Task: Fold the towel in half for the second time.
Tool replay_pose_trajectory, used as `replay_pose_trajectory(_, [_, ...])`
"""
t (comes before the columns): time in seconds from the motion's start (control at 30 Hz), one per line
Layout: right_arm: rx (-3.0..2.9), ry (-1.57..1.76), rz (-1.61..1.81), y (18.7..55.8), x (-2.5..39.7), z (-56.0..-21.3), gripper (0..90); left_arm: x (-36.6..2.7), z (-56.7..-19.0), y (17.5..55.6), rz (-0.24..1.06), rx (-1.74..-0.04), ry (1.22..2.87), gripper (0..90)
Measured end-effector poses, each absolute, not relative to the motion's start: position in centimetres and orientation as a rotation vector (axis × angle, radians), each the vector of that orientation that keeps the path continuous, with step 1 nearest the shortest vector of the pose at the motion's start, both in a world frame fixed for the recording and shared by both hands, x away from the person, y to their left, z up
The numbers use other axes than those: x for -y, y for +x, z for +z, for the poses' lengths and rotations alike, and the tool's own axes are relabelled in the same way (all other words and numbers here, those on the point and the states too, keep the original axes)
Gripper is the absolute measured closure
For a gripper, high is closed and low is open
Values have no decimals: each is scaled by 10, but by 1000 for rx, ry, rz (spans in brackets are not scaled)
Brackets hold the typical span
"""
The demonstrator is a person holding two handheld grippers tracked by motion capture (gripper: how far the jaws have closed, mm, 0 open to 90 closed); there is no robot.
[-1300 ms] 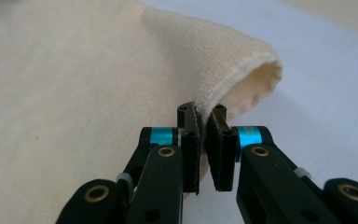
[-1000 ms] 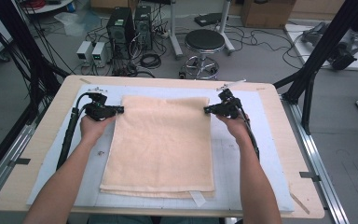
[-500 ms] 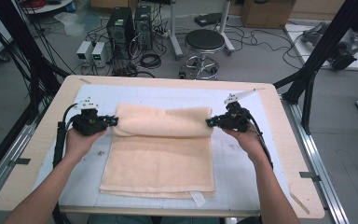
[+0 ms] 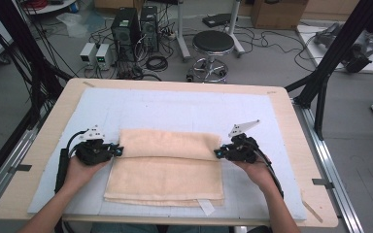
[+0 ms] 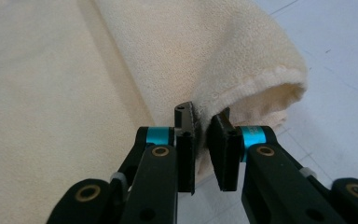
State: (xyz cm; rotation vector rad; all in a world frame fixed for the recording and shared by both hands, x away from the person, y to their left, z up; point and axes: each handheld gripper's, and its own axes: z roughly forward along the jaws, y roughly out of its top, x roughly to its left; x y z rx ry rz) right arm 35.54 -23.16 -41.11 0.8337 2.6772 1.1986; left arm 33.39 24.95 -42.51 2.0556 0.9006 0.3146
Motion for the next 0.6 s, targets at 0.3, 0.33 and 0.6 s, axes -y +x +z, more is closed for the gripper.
replay_pose_trajectory(0.3, [-2623, 872, 1212, 352, 239, -404, 571, -251, -416, 328, 382, -899, 2087, 515])
replay_pose_trajectory(0.33, [-2616, 872, 1213, 351, 240, -403, 559, -251, -414, 329, 388, -897, 2086, 514])
replay_pose_trajectory(0.6, [-2545, 897, 1204, 360, 246, -378, 464, -251, -390, 349, 420, -900, 2051, 468])
